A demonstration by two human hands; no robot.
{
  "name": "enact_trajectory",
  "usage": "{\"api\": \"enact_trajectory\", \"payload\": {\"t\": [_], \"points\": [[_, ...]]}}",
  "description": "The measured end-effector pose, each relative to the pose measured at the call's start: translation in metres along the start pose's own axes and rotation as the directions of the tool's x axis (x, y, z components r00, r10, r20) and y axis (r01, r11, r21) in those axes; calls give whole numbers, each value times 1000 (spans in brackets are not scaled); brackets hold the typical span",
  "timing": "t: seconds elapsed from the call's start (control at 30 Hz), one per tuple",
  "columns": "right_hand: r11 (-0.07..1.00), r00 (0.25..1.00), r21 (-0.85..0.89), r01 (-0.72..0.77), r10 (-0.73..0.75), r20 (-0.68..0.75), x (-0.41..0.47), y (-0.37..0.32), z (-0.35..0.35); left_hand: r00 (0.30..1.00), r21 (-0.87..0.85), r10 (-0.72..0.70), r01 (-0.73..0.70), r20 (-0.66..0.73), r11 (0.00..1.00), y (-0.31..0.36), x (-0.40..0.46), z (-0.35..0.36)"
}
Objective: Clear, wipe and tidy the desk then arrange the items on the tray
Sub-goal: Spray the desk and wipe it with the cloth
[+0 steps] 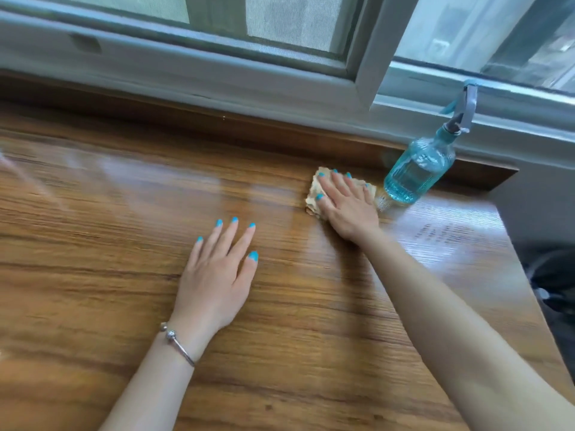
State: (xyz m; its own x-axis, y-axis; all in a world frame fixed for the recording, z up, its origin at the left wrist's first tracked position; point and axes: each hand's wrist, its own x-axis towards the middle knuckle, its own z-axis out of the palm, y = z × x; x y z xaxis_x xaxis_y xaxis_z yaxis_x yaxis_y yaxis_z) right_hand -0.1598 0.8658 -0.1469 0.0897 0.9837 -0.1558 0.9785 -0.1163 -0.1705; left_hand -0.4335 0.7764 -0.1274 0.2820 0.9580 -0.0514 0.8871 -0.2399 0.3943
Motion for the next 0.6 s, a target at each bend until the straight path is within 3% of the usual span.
{"api": "enact_trajectory", "payload": {"t": [0.1,0.3,0.4,0.43,0.53,0.6], "points": [[998,998,15,-61,61,-22,-38,-31,13,1000,-33,-18,19,14,999,-18,-27,-3],[972,967,8,237,-235,-95,-243,-124,82,998,81,25,-29,52,996,-49,-77,5],[955,955,-26,296,-297,-22,-222,-111,62,997,88,51,-56,50,995,-65,-100,3],[973,973,-4,232,-232,-19,-201,-103,52,997,86,68,-71,38,994,-69,-106,3],[988,990,59,-142,143,-10,-150,-100,37,998,68,67,-65,-15,996,-76,-124,5],[973,975,87,-213,218,-46,-164,-123,50,999,96,46,-43,-27,994,-76,-136,11]]}}
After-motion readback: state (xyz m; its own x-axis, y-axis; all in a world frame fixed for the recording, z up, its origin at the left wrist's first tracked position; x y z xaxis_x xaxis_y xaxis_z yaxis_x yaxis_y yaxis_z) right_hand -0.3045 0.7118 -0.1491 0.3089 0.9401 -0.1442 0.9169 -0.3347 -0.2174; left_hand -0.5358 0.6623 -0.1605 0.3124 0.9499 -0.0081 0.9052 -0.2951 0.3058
